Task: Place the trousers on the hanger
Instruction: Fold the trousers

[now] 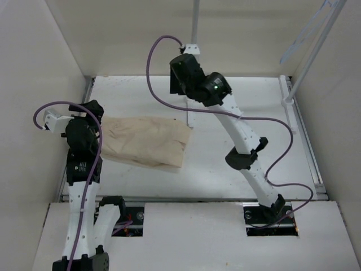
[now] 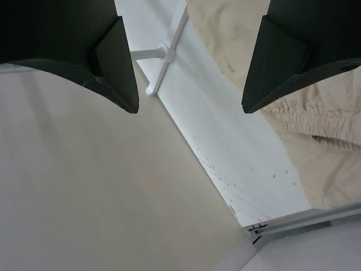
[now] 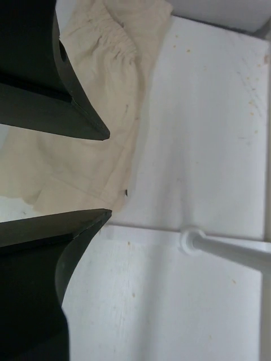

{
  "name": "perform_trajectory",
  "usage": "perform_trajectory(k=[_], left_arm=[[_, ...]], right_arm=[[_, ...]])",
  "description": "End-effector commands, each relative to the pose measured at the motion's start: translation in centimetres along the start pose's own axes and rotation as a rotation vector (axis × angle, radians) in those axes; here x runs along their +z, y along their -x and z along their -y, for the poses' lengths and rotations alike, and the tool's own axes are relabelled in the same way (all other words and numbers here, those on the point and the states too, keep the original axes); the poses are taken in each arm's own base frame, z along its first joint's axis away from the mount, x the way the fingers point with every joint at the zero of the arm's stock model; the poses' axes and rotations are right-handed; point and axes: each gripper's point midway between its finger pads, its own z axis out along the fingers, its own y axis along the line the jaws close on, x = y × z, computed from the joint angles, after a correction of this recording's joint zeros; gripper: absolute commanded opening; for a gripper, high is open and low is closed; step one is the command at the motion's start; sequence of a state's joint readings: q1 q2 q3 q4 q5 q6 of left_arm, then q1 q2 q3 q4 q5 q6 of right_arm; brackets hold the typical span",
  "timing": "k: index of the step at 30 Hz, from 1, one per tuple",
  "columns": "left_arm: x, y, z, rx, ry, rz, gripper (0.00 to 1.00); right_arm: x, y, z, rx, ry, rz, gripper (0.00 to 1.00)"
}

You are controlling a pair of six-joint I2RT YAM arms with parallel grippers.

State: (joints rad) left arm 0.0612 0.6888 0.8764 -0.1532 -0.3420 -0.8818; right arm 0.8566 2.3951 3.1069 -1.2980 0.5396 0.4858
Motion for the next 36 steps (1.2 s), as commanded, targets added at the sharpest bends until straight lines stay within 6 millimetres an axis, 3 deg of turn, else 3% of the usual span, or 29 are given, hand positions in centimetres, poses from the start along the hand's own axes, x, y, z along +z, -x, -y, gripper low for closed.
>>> perform_trajectory(k=[1, 5, 7, 9, 11, 13, 15, 17, 21, 23, 25, 30, 36], left_arm=[[0.0, 1.8, 2.6, -0.055, -0.086, 0.053, 0.72], [1.0, -0.4, 4.8, -0.049, -0.140, -0.029, 0.72], [1.3, -2.0, 5.4, -0.039, -0.154, -0.076, 0.72], [1.5, -2.9, 5.8, -0.030, -0.159, -0.100, 0.72], [1.6, -3.7, 6.0, -0.023, -0.166, -0.123, 0.72], [1.7, -4.4, 6.0, -0.015, -0.170, -0.149, 0.72], [1.9, -5.1, 5.8, -0.010, -0.169, -0.164, 0.72], [1.9, -5.6, 5.7, -0.004, -0.173, -0.178, 0.72], [1.8, -6.4, 4.8, 0.018, -0.156, -0.196, 0.72], [1.6, -7.0, 4.0, 0.034, -0.146, -0.207, 0.72], [1.7, -7.6, 2.8, 0.046, -0.124, -0.215, 0.72], [1.8, -9.2, 1.5, 0.065, -0.104, -0.248, 0.72], [1.8, -9.5, 1.7, 0.074, -0.111, -0.251, 0.72]], right_arm=[[-11.8, 7.3, 4.0, 0.025, 0.001, 0.192, 0.58], [-21.7, 10.2, 6.4, -0.008, -0.004, 0.340, 0.61], [-25.3, 9.9, 8.2, -0.031, -0.030, 0.358, 0.62], [-26.4, 8.0, 9.7, -0.079, -0.082, 0.339, 0.63], [-26.2, 5.2, 10.7, -0.105, -0.081, 0.343, 0.63], [-26.6, 2.7, 11.3, -0.038, 0.040, 0.381, 0.65], [-26.2, -0.3, 10.6, 0.052, 0.199, 0.395, 0.66], [-24.3, -4.2, 8.2, 0.137, 0.374, 0.389, 0.67], [-17.6, -10.1, 3.8, 0.285, 0.616, 0.304, 0.61], [-13.9, -11.7, 3.0, 0.370, 0.653, 0.249, 0.62], [-10.0, -13.5, 2.8, 0.414, 0.623, 0.213, 0.72], [-3.2, -18.8, 1.6, 0.462, 0.554, 0.088, 0.79], [1.5, -23.7, 0.7, 0.642, 0.559, -0.065, 0.72]])
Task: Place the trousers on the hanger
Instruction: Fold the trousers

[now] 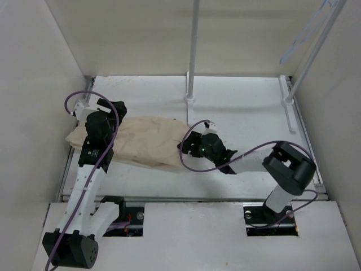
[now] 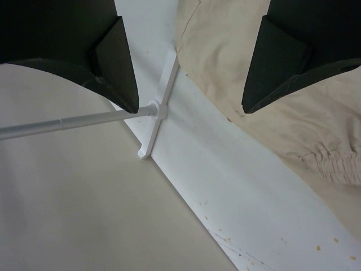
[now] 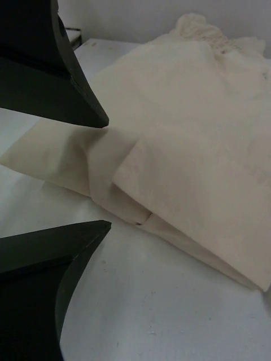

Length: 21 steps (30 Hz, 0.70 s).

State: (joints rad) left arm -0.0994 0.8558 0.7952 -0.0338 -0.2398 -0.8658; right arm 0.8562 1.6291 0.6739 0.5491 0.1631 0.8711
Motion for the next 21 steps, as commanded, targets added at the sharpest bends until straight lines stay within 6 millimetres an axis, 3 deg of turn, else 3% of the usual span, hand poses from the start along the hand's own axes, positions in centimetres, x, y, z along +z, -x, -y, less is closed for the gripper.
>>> perform_trajectory(k=[1, 4, 6, 8, 11, 12, 15, 21], left_arm=[[0.0, 0.7, 1.4, 0.002, -0.049, 0.028, 0.72], [-0.1, 0.5, 1.4, 0.011, -0.052, 0.025, 0.72], [0.0, 0.2, 1.3, 0.019, -0.049, 0.017, 0.72], [0.1, -0.1, 1.3, 0.026, -0.045, 0.006, 0.72], [0.0, -0.4, 0.9, 0.052, -0.033, -0.006, 0.72], [-0.1, -0.5, 0.7, 0.066, -0.025, -0.013, 0.72], [0.1, -1.7, 0.4, 0.113, -0.008, -0.061, 0.71], [-0.5, -8.7, 2.0, 0.247, -0.059, -0.298, 0.71]], right_arm=[[1.4, 1.5, -3.9, 0.207, 0.173, 0.036, 0.71], [2.5, 0.2, -2.4, 0.259, 0.143, 0.011, 0.69], [3.4, -0.4, -2.6, 0.290, 0.160, -0.019, 0.64], [4.5, -0.2, -3.1, 0.327, 0.196, -0.035, 0.51], [4.9, 0.5, -2.8, 0.378, 0.240, -0.025, 0.17], [4.2, 0.9, -2.3, 0.387, 0.239, -0.007, 0.12], [1.1, 2.7, 0.6, 0.380, 0.189, 0.064, 0.09], [-6.5, 5.9, 8.7, 0.321, -0.022, 0.132, 0.09]])
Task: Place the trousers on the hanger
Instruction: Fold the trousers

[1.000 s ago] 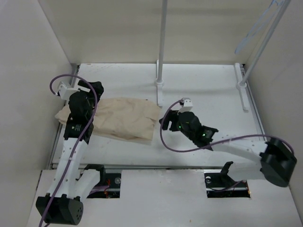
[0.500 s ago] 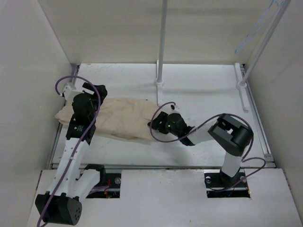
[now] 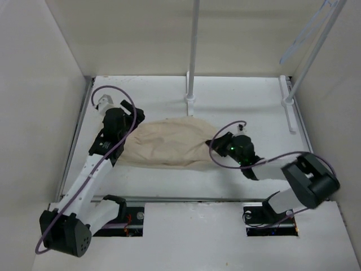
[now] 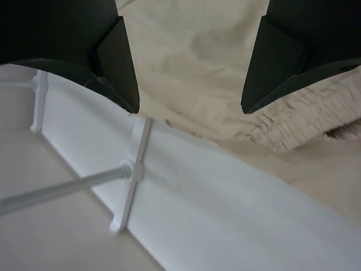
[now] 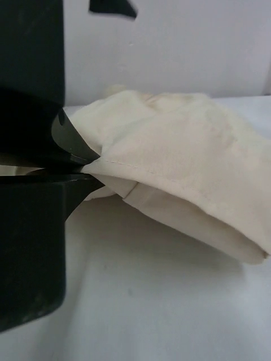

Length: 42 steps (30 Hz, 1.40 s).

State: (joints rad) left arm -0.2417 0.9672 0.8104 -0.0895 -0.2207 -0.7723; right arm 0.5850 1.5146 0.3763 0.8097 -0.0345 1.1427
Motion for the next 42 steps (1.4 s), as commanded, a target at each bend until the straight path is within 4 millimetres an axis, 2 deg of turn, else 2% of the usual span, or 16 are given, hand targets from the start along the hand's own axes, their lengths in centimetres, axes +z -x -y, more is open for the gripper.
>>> perform_trajectory(k=[1, 4, 7, 9, 11, 13, 14, 16, 17, 18, 20, 23, 28, 33, 42], left_arm=[[-0.7, -2.7, 2.7, 0.097, -0.075, -0.123, 0.70], [-1.4, -4.5, 2.8, 0.120, -0.090, -0.202, 0.68], [-2.0, -6.5, 2.2, 0.123, -0.103, -0.287, 0.61], [-2.2, -7.8, 1.5, 0.128, -0.100, -0.334, 0.56], [-2.3, -9.2, 0.2, 0.136, -0.081, -0.374, 0.55], [-2.2, -10.2, -1.5, 0.152, -0.039, -0.388, 0.55], [-2.2, -10.4, -2.5, 0.166, -0.018, -0.383, 0.55], [-2.1, -10.8, -3.8, 0.179, 0.004, -0.371, 0.58], [-2.0, -11.0, -4.0, 0.179, -0.002, -0.368, 0.60], [-1.8, -11.5, -3.7, 0.180, -0.025, -0.376, 0.62], [-1.4, -12.7, -2.5, 0.178, -0.090, -0.412, 0.64], [-0.4, -13.5, -1.8, 0.192, -0.119, -0.436, 0.63], [1.8, -12.8, -2.5, 0.229, -0.072, -0.381, 0.63], [3.5, -14.5, -2.3, 0.253, -0.069, -0.414, 0.62], [5.6, -15.9, -1.4, 0.265, -0.103, -0.423, 0.61]], right_arm=[[-3.3, 3.4, 2.2, -0.080, -0.094, 0.069, 0.10], [-6.3, 6.1, 4.6, -0.150, -0.231, 0.144, 0.10], [-9.2, 9.3, 6.0, -0.193, -0.312, 0.237, 0.12], [-10.5, 11.1, 6.8, -0.197, -0.351, 0.285, 0.13], [-10.9, 12.1, 6.8, -0.180, -0.343, 0.305, 0.15], [-10.8, 11.9, 7.1, -0.172, -0.348, 0.305, 0.15], [-10.8, 11.8, 7.5, -0.167, -0.357, 0.306, 0.18], [-11.0, 12.0, 7.9, -0.153, -0.360, 0.320, 0.39], [-11.1, 12.1, 7.8, -0.156, -0.355, 0.330, 0.50], [-11.2, 12.3, 7.6, -0.158, -0.350, 0.342, 0.56], [-11.4, 12.5, 7.4, -0.166, -0.348, 0.357, 0.59], [-11.4, 12.1, 7.1, -0.176, -0.337, 0.358, 0.60], [-11.9, 11.8, 6.2, -0.188, -0.291, 0.372, 0.59], [-12.3, 11.7, 5.3, -0.198, -0.259, 0.384, 0.59], [-12.1, 11.1, 4.7, -0.208, -0.229, 0.373, 0.59]])
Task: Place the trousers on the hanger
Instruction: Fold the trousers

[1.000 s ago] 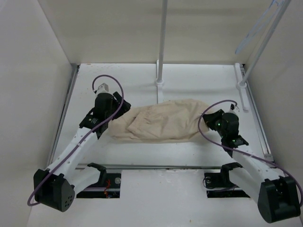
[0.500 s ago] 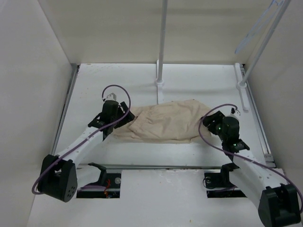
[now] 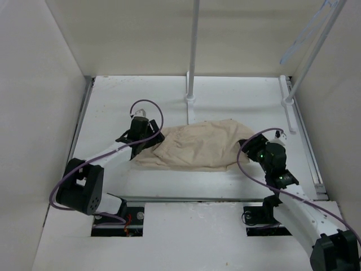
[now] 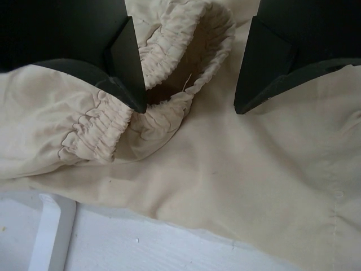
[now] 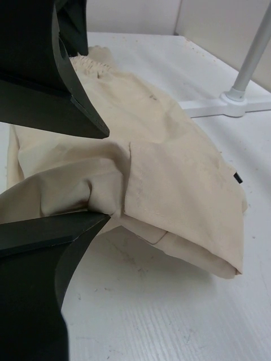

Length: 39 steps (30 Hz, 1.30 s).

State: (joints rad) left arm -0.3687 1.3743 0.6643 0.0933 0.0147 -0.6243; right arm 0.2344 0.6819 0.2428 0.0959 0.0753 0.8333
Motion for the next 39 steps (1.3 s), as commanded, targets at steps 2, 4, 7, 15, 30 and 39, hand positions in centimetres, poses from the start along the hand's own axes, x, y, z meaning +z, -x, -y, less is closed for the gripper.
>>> perform_trajectory(k=[2, 4, 7, 15, 30, 39], left_arm=[[0.7, 2.6, 3.6, 0.031, -0.107, 0.073, 0.61], [0.9, 2.2, 4.6, 0.040, -0.148, 0.062, 0.60], [0.7, 1.6, 6.1, 0.057, -0.206, 0.050, 0.56], [0.5, 0.6, 7.7, 0.064, -0.270, 0.006, 0.47], [-9.9, 6.5, 17.7, 0.084, -0.500, 0.181, 0.04], [-15.8, 11.1, 13.9, -0.001, -0.406, 0.400, 0.04]], right_arm=[[0.1, -0.1, -0.6, -0.016, 0.028, 0.010, 0.59], [0.0, 0.0, -0.7, -0.017, 0.032, 0.014, 0.59], [0.0, 0.2, -0.4, -0.017, 0.022, 0.026, 0.59], [0.2, 0.1, -0.3, -0.018, 0.014, 0.024, 0.59], [-0.5, 1.1, 0.0, -0.020, -0.017, 0.061, 0.79], [-0.3, 1.1, 0.2, -0.037, -0.038, 0.055, 0.86]])
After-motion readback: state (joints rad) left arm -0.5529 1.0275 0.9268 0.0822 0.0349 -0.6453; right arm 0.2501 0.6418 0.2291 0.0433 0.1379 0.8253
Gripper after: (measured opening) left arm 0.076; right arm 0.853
